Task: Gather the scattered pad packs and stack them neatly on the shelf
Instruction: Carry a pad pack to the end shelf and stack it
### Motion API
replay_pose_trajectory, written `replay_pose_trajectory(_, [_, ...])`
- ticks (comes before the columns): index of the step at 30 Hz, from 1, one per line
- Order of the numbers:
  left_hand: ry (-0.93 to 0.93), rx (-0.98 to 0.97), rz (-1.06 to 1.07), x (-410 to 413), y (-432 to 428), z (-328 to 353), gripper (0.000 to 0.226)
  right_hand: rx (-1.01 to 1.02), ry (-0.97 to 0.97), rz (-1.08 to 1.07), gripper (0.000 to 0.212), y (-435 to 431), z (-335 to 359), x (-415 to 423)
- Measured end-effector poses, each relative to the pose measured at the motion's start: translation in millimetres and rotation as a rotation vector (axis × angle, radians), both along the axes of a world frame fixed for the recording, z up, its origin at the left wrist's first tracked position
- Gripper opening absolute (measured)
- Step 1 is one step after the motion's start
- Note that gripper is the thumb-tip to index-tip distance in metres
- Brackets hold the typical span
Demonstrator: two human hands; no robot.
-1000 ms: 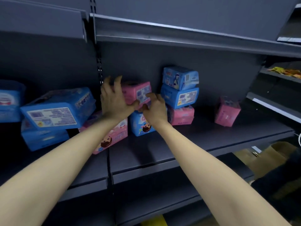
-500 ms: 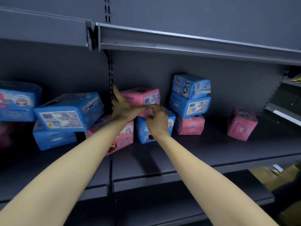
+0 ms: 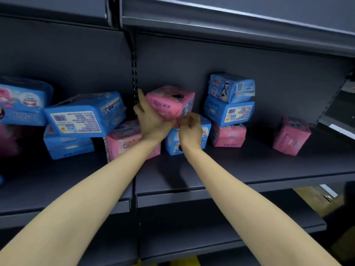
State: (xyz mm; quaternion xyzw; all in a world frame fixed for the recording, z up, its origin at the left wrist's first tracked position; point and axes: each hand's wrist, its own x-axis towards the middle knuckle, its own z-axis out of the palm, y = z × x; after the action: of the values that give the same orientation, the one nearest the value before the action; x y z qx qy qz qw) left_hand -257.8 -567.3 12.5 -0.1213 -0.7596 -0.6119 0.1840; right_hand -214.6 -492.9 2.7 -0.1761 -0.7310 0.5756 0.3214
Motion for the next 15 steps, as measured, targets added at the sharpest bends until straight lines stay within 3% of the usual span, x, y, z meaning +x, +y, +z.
replay_pose_trajectory(10, [0.265, -0.035, -0.019, 19, -21, -9, 0.122, -0.456, 0.040, 0.193, 0.027, -12, 12, 9])
replay_pose_trajectory(15, [0.278, 0.023, -0.049, 19, -30, -12, 0.126, -0.558, 0.059, 0.232, 0.024, -17, 16, 10])
